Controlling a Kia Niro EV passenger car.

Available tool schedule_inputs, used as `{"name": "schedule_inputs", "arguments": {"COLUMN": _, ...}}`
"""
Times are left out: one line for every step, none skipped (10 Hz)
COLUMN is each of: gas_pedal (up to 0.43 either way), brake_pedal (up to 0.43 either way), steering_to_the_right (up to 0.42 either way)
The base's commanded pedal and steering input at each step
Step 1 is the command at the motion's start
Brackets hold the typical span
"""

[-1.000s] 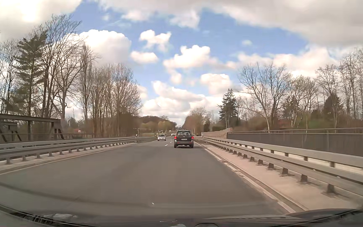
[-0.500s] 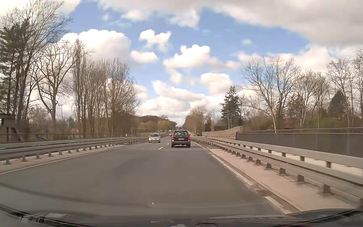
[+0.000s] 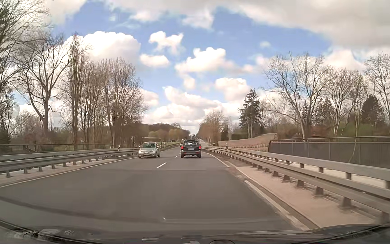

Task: Follow the waypoints while adhering to traffic rules and regulations

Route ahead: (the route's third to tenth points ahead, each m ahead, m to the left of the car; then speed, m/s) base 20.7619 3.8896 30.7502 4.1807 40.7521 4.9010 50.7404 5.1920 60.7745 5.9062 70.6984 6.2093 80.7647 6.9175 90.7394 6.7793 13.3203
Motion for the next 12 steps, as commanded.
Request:
{"name": "schedule_inputs", "arguments": {"gas_pedal": 0.189, "brake_pedal": 0.0, "steering_to_the_right": -0.002}}
{"name": "schedule_inputs", "arguments": {"gas_pedal": 0.189, "brake_pedal": 0.0, "steering_to_the_right": -0.004}}
{"name": "schedule_inputs", "arguments": {"gas_pedal": 0.189, "brake_pedal": 0.0, "steering_to_the_right": -0.009}}
{"name": "schedule_inputs", "arguments": {"gas_pedal": 0.189, "brake_pedal": 0.0, "steering_to_the_right": -0.012}}
{"name": "schedule_inputs", "arguments": {"gas_pedal": 0.209, "brake_pedal": 0.0, "steering_to_the_right": -0.014}}
{"name": "schedule_inputs", "arguments": {"gas_pedal": 0.24, "brake_pedal": 0.0, "steering_to_the_right": -0.015}}
{"name": "schedule_inputs", "arguments": {"gas_pedal": 0.24, "brake_pedal": 0.0, "steering_to_the_right": -0.015}}
{"name": "schedule_inputs", "arguments": {"gas_pedal": 0.24, "brake_pedal": 0.0, "steering_to_the_right": -0.015}}
{"name": "schedule_inputs", "arguments": {"gas_pedal": 0.228, "brake_pedal": 0.0, "steering_to_the_right": -0.015}}
{"name": "schedule_inputs", "arguments": {"gas_pedal": 0.228, "brake_pedal": 0.0, "steering_to_the_right": -0.015}}
{"name": "schedule_inputs", "arguments": {"gas_pedal": 0.22, "brake_pedal": 0.0, "steering_to_the_right": -0.014}}
{"name": "schedule_inputs", "arguments": {"gas_pedal": 0.22, "brake_pedal": 0.0, "steering_to_the_right": -0.014}}
